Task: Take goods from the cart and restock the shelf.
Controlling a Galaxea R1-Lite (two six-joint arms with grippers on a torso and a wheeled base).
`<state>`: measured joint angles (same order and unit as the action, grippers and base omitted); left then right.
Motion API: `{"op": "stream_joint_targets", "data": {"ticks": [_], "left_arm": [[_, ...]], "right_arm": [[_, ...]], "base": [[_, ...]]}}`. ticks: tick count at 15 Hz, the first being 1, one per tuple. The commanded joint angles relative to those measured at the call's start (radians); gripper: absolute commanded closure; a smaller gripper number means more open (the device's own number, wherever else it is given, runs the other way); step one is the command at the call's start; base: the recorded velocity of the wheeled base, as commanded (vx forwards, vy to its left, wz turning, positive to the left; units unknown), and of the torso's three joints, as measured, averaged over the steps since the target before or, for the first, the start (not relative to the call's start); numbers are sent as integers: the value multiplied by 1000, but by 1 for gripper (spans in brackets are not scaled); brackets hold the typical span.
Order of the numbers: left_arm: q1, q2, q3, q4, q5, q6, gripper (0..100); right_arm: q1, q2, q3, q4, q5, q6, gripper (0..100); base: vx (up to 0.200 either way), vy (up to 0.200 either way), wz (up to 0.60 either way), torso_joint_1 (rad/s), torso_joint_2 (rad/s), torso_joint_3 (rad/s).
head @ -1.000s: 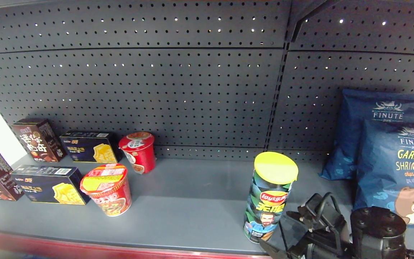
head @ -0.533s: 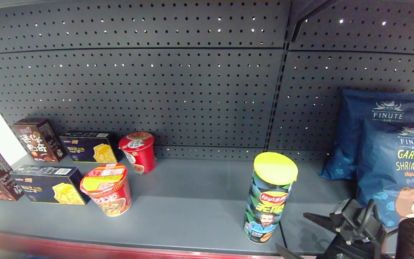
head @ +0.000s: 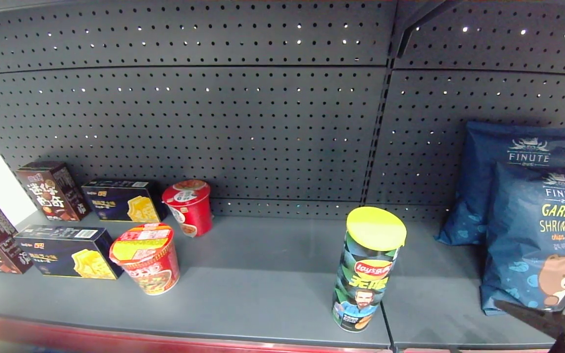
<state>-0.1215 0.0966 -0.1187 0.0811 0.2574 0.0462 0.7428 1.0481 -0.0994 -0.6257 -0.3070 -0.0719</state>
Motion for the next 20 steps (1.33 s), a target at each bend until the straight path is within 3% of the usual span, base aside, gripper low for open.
{"op": "stream_joint_targets", "data": {"ticks": [1, 2, 4, 7, 9, 10, 12, 14, 16, 17, 19, 20], "left_arm": [[0, 2, 4, -14, 0, -3, 100], [0, 2, 7, -15, -1, -3, 100], [0, 2, 16, -17, -4, -5, 100], [0, 2, 25, -49, -4, -19, 100], [0, 2, 37, -80, -4, -20, 100], [0, 2, 48, -86, -4, -20, 100], [0, 2, 54, -90, -6, -14, 100], [0, 2, 40, -133, -17, -9, 100], [-1, 2, -25, -129, -118, 27, 100], [-1, 3, -71, -75, -188, 44, 100], [-1, 2, -125, 26, -299, 83, 100], [-1, 2, -141, 68, -392, 100, 100]], "right_arm": [[-23, -197, -123, 80, -199, 34, 0], [-102, -211, -141, 83, -250, 52, 0], [-350, -269, -135, 98, -253, 70, 0], [-635, -493, -31, 219, -261, 72, 0], [-727, -663, 20, 345, -254, 72, 0], [-720, -809, 32, 475, -248, 72, 0], [-651, -956, 44, 598, -211, 92, 0], [-655, -955, 96, 543, -67, 133, 0], [-655, -955, 99, 531, 201, 133, 0], [-655, -955, 99, 534, 287, 129, 0], [-655, -955, 99, 548, 301, 63, 0], [-655, -955, 99, 549, 307, 46, 0]], "base": [[0, 0, 0, 0, 0, 0], [0, 0, 0, 0, 0, 0], [0, 0, 0, 0, 0, 0], [0, 0, 0, 0, 0, 0], [0, 0, 0, 0, 0, 0], [0, 0, 0, 0, 0, 0], [0, 0, 0, 0, 0, 0], [0, 0, 0, 0, 0, 0], [0, 0, 0, 0, 0, 0], [0, 0, 0, 0, 0, 0], [0, 0, 0, 0, 0, 0], [0, 0, 0, 0, 0, 0]]}}
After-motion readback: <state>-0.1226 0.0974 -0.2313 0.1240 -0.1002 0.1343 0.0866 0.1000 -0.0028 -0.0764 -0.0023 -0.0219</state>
